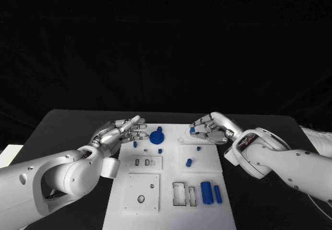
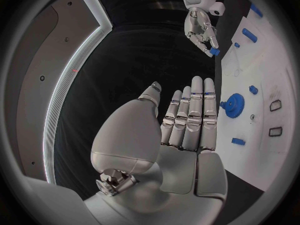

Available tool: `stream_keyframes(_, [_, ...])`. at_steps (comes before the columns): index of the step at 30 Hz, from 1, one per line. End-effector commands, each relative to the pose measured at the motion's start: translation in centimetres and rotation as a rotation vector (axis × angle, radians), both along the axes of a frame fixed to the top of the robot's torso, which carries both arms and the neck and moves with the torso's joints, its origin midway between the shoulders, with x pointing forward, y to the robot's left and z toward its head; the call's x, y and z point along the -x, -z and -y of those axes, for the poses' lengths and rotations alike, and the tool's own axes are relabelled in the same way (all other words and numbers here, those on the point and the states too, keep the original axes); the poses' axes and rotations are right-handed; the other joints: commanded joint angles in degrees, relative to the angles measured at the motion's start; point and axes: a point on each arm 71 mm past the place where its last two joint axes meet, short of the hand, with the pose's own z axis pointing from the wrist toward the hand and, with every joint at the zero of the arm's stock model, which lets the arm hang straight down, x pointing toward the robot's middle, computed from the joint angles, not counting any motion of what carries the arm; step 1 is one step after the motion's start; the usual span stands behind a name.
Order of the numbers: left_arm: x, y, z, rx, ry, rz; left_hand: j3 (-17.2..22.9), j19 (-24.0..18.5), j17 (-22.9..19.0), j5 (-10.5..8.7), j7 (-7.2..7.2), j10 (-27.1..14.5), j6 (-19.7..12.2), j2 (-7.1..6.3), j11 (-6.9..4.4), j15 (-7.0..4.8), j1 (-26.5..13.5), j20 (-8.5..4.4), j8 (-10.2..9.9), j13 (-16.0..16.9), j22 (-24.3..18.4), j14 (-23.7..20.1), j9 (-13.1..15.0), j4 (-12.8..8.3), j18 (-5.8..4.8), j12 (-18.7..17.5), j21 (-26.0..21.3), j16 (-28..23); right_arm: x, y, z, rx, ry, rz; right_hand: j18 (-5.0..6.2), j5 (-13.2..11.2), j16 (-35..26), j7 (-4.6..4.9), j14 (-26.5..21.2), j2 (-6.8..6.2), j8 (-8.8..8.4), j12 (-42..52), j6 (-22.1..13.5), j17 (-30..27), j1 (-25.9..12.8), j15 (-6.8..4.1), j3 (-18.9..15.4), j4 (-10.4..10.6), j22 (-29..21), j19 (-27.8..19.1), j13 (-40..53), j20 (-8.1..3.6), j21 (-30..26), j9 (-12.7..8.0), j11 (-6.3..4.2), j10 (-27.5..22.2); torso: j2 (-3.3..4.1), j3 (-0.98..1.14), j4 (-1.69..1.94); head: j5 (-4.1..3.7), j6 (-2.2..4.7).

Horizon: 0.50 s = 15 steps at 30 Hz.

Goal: Assemble the parts on the task board

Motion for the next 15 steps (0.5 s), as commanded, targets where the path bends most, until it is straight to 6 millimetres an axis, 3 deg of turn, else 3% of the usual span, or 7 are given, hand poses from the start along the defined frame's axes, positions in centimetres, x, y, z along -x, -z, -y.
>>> stream_keyframes(1, [-0.2, -0.1, 0.0, 0.012, 0.009, 0.013, 0.0, -0.4, 0.1, -0.05, 0.40, -0.4, -0.1, 0.11, 0.02, 0.12, 0.4, 0.12, -0.3, 0.0, -0.1, -0.3, 0.0, -0.3, 0.13, -0.3, -0.2, -0.4, 0.3, 0.0, -1.7, 0.011, 0.009, -0.032, -0.89, 0.2, 0.2, -0.87, 5.0, 0.12, 0.01, -0.5, 1.1, 10.1, -0.4, -0.29, 0.3, 0.0, 11.4, 4.7, 1.7, -0.48, 0.2, 0.1, -0.14, -0.2, -0.39, -0.36, 0.57, 0.87, -0.45])
stream_keyframes(4, [-0.4, 0.0, -0.2, 0.014, 0.002, 0.012, 0.0, -0.4, 0.1, -0.05, 0.41, -0.4, -0.1, 0.15, 0.04, 0.13, 0.4, 0.13, -0.3, 0.0, -0.1, -0.4, 0.0, -0.3, 0.14, -0.3, -0.2, -0.4, 0.7, 0.1, -3.5, 0.034, -0.018, -0.047, -0.90, 0.2, 0.1, -0.83, 4.9, 0.04, -0.07, -0.8, 1.0, 10.0, -0.6, -0.28, 0.4, 0.1, 11.4, 4.7, 1.5, -0.49, 0.2, 0.0, -0.11, -0.4, -0.63, -0.65, 0.88, 1.20, -0.95])
stream_keyframes(8, [-0.6, 0.1, -0.5, 0.025, -0.013, 0.001, 0.0, -0.4, 0.1, -0.05, 0.41, -0.4, -0.1, 0.15, 0.04, 0.13, 0.4, 0.13, -0.3, 0.0, -0.1, -0.4, 0.0, -0.3, 0.14, -0.3, -0.2, -0.4, 1.1, 0.8, -6.0, 0.072, -0.066, -0.062, -0.92, 0.2, 0.1, -0.82, 4.9, 0.03, -0.08, -0.8, 0.9, 10.0, -0.6, -0.28, 0.4, 0.1, 11.5, 4.7, 1.5, -0.49, 0.3, 0.0, -0.10, -0.4, -0.93, -1.05, 0.97, 2.47, -1.49])
stream_keyframes(14, [-0.9, 0.2, -1.1, 0.028, -0.037, 0.005, 0.0, -0.4, 0.1, -0.05, 0.43, -0.4, -0.2, 0.19, 0.05, 0.14, 0.3, 0.14, -0.3, 0.0, -0.1, -0.4, 0.0, -0.3, 0.14, -0.3, -0.2, -0.4, 1.5, 2.0, -8.7, 0.116, -0.118, -0.069, -0.92, 0.2, 0.0, -0.82, 4.9, 0.03, -0.09, -0.8, 0.9, 9.9, -0.6, -0.28, 0.4, 0.1, 11.5, 4.7, 1.5, -0.49, 0.3, 0.0, -0.10, -0.4, -1.13, -1.42, 1.26, 3.57, -2.33])
stream_keyframes(15, [-1.0, 0.2, -1.2, 0.027, -0.042, 0.006, 0.0, -0.4, 0.1, -0.05, 0.43, -0.4, -0.2, 0.19, 0.05, 0.14, 0.3, 0.14, -0.3, 0.0, -0.1, -0.4, 0.0, -0.3, 0.14, -0.3, -0.2, -0.4, 1.6, 2.2, -9.1, 0.120, -0.126, -0.072, -0.92, 0.2, 0.0, -0.82, 4.9, 0.00, -0.10, -0.8, 0.9, 9.9, -0.7, -0.28, 0.4, 0.1, 11.5, 4.7, 1.5, -0.49, 0.3, 0.0, -0.10, -0.4, -1.08, -1.36, 1.20, 3.74, -2.40])
